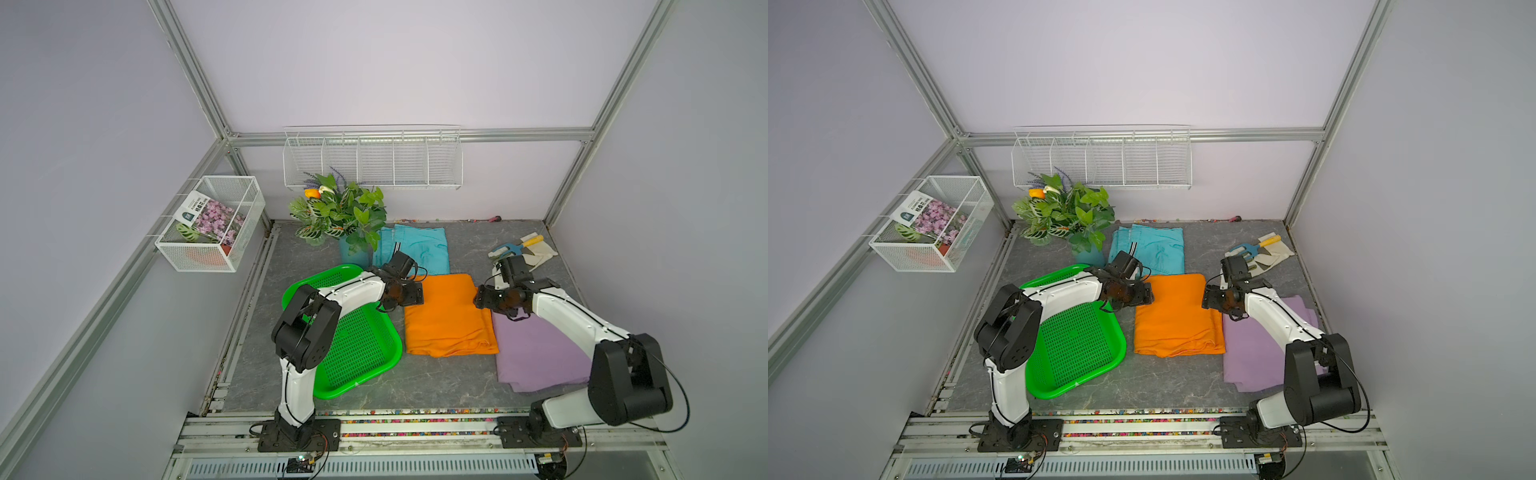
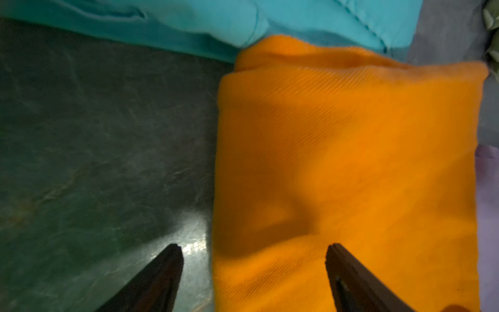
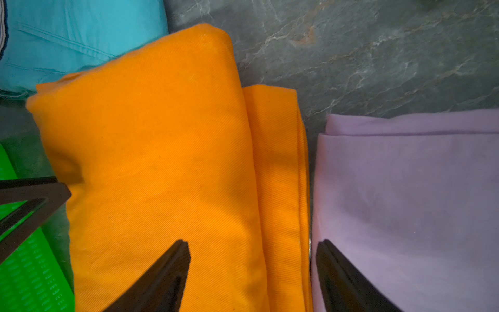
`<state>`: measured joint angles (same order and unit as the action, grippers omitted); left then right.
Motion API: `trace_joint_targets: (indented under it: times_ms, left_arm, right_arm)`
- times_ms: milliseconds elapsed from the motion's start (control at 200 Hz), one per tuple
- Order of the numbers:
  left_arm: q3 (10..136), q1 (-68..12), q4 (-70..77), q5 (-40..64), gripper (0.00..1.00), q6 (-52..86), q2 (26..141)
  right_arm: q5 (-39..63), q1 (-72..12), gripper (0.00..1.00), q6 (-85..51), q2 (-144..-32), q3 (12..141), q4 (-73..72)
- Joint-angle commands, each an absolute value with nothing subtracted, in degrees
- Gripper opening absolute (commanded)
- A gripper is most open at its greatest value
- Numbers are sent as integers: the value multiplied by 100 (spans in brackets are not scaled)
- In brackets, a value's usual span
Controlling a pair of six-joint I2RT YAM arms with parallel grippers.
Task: Put the folded long pants in the basket
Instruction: Pick up the long pant at the center of the board.
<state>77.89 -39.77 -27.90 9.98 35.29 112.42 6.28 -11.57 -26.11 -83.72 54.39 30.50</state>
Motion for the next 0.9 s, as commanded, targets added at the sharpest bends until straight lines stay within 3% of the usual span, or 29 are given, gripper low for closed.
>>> trace_joint_targets:
  times_ms: [0,90,285,465,895]
  left_arm:
    - [7759,-3974,-2785,1303,86,3433,11269]
    - [7752,-3976,-2616,1558,83,3446,11309]
    - [7760,-3981,-2283,2297,64,3617,11600]
    - [7975,-3978,-2631,2231,63,3644,11866]
    - [8156,-3981,-3901,1470,70,3009,11876]
  right_arm:
    - [682,-1114,78,-2621,-8431,5372,2956]
    - [668,-1107,78,-2595,-8479,5416,2984]
    - [546,-1094,78,-2527,-8611,5547,3145]
    - [384,-1059,78,-2458,-8424,5624,3249]
    - [435,-1037,78,-2441,-8350,5783,3362]
